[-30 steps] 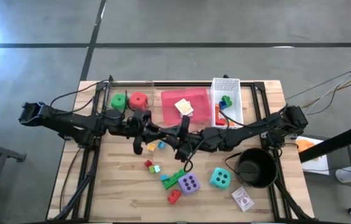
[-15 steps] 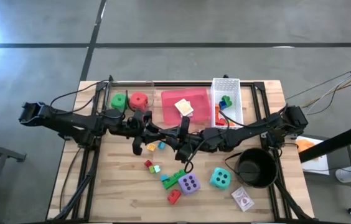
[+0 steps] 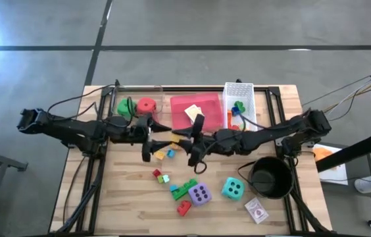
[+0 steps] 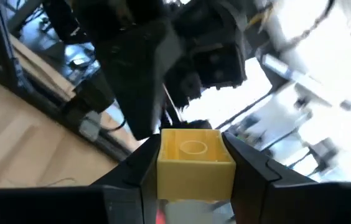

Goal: Pick & Place Toys
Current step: Put the left small light yellow game piece into the white bin

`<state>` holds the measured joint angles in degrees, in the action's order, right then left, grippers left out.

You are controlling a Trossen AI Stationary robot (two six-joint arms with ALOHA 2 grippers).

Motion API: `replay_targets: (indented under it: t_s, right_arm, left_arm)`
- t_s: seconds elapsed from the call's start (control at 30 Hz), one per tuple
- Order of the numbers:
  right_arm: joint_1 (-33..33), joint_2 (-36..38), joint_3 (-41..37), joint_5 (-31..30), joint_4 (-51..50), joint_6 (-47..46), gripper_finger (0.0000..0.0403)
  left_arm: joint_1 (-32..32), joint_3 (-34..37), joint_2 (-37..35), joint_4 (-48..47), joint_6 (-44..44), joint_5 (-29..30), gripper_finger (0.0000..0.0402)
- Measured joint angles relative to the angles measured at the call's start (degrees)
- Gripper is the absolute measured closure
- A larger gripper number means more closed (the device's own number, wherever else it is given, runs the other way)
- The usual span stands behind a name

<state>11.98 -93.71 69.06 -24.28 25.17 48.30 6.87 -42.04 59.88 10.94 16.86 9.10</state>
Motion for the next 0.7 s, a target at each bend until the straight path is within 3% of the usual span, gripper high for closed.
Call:
replay_targets:
  t_s: [0.17, 0.37, 0.57, 0.7]
  right_arm:
    - [-2.6, 5.9, 0.0, 1.0, -11.2, -16.2, 0.0275]
    - [-7.4, 15.6, 0.0, 0.9, -33.4, -39.0, 0.0275]
    - [-15.4, 22.2, 0.0, 0.8, -60.9, -65.7, 0.0275]
    - [-20.5, 23.3, 0.0, 0.9, -76.4, -76.1, 0.0275]
  left_arm:
    - [-0.1, 0.0, -3.1, -12.8, 3.0, 8.5, 0.0102]
    - [-0.1, 0.4, -4.8, -24.2, 4.6, 18.5, 0.0102]
    - [-0.1, 1.4, -4.5, -26.9, 4.3, 19.9, 0.0102]
    - [-0.1, 1.4, -5.0, -27.7, 4.0, 20.1, 0.0102]
